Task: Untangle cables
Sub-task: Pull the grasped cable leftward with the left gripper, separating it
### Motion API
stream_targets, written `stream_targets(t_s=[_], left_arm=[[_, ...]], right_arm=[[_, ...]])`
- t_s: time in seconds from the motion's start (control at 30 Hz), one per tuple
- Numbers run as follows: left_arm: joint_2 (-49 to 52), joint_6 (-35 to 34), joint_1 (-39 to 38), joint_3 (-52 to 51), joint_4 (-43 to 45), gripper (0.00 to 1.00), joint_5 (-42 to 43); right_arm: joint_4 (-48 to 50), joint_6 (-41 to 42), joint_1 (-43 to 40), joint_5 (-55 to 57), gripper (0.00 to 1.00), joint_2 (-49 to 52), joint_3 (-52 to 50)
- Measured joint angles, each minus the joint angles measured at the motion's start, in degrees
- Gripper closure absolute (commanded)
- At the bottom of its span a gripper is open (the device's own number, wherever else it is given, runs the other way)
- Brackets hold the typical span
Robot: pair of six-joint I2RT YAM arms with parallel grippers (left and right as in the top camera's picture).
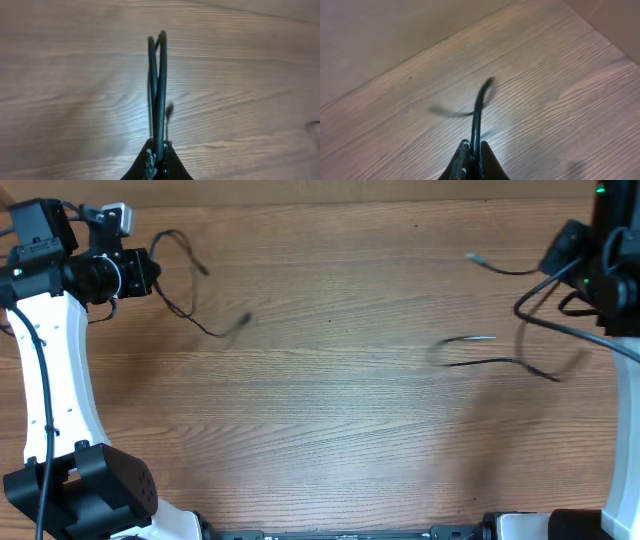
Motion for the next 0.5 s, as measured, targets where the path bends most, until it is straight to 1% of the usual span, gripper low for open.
stream_targets(t_s=[0.13, 0.3, 0.5], left_arm=[[0.0, -2.6, 0.0, 0.0, -0.4, 0.96, -2.8], [0.0, -3.7, 0.0, 0.0, -4.0, 0.96, -5.4], [0.0, -4.2, 0.0, 0.0, -5.3, 0.96, -9.7]], right_arm=[[0.0, 0.1, -1.7, -2.8, 0.96, 0.0, 0.0], [0.0, 0.2, -1.8, -4.8, 0.96, 0.0, 0.0], [0.0, 0.3, -1.8, -8.0, 0.96, 1.8, 0.0]])
